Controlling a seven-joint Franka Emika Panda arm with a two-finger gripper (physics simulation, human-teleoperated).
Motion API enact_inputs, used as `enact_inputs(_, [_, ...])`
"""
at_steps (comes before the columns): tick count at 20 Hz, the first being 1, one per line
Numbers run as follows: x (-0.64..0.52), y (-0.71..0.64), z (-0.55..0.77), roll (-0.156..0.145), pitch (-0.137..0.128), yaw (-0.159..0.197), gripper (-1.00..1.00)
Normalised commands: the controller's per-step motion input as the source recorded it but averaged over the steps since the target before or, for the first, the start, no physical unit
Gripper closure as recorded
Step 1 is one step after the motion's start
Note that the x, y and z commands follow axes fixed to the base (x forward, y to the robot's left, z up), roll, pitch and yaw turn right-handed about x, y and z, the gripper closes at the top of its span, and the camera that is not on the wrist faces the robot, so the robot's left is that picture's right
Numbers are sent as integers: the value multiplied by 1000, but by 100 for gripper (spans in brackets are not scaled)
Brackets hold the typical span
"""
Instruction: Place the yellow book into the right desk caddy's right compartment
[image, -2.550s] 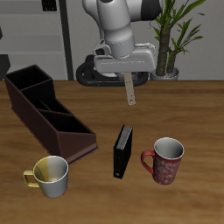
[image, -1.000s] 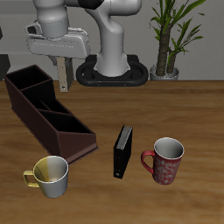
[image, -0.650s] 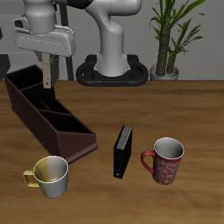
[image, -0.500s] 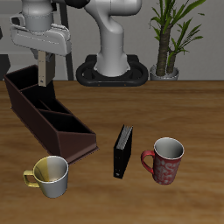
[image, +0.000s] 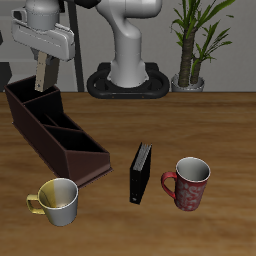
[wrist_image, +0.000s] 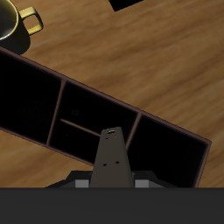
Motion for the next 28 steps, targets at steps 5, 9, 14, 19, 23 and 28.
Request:
enact_inputs(5, [-197,-345,83,-31,2,-18,100])
enact_inputs(9, [-148,-444,20,-65,0,-21,100])
enact_inputs(14, [-126,-309,-1,-70,-5,0,100])
enact_inputs(19, [54,-72,-179,-31,34,8,100])
enact_inputs(23, [23,96,-168,15,21,11,100])
enact_inputs(28, [-26,110,-122,17,14,1,100])
